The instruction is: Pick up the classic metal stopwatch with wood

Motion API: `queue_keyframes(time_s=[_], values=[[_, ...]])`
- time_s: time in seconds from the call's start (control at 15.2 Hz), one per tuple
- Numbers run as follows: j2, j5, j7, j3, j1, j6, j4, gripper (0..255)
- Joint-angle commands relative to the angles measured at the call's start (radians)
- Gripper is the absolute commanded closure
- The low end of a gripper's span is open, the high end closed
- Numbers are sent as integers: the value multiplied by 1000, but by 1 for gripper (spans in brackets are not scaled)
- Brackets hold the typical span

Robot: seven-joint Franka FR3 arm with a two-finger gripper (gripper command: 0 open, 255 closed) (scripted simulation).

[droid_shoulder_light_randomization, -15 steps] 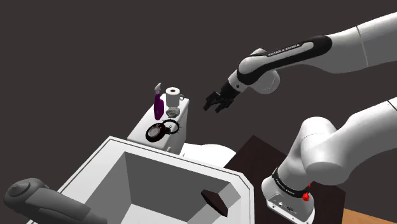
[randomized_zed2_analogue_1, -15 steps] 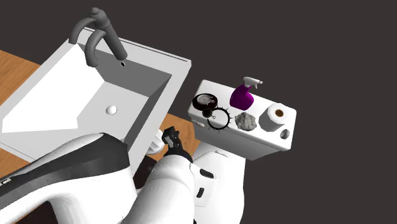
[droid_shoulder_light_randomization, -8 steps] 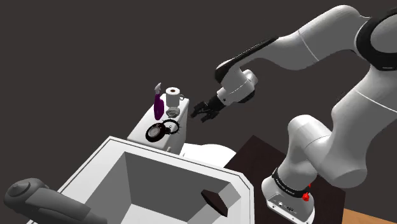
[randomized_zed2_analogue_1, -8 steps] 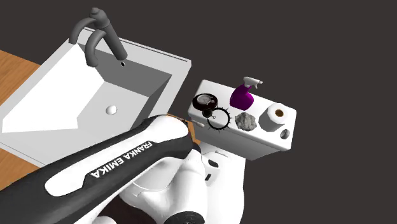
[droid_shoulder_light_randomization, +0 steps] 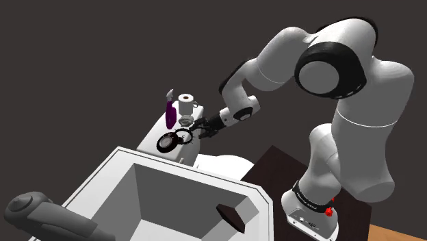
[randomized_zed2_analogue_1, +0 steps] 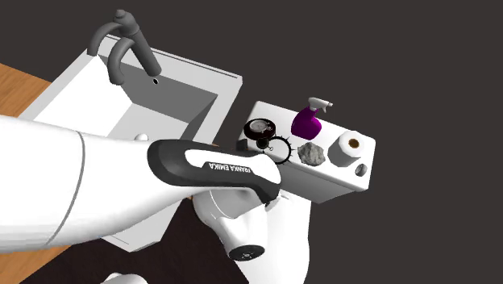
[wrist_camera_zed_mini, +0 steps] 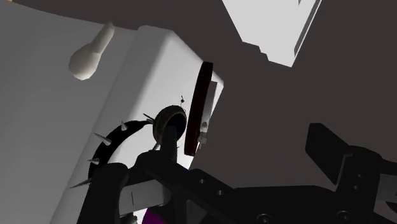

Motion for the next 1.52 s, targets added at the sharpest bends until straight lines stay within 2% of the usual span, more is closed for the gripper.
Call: queue_keyframes(time_s=[0.0,0.33,0.46,1.06,1.12,1.45], values=[[112,117,-12,63,-46,-102,56,0],[309,325,-10,202,-145,-255,202,0],[364,385,-4,243,-172,-289,257,0],[474,441,-30,279,-201,-337,304,0],[479,441,-30,280,-204,-340,308,255],[484,438,-27,279,-209,-343,314,255]])
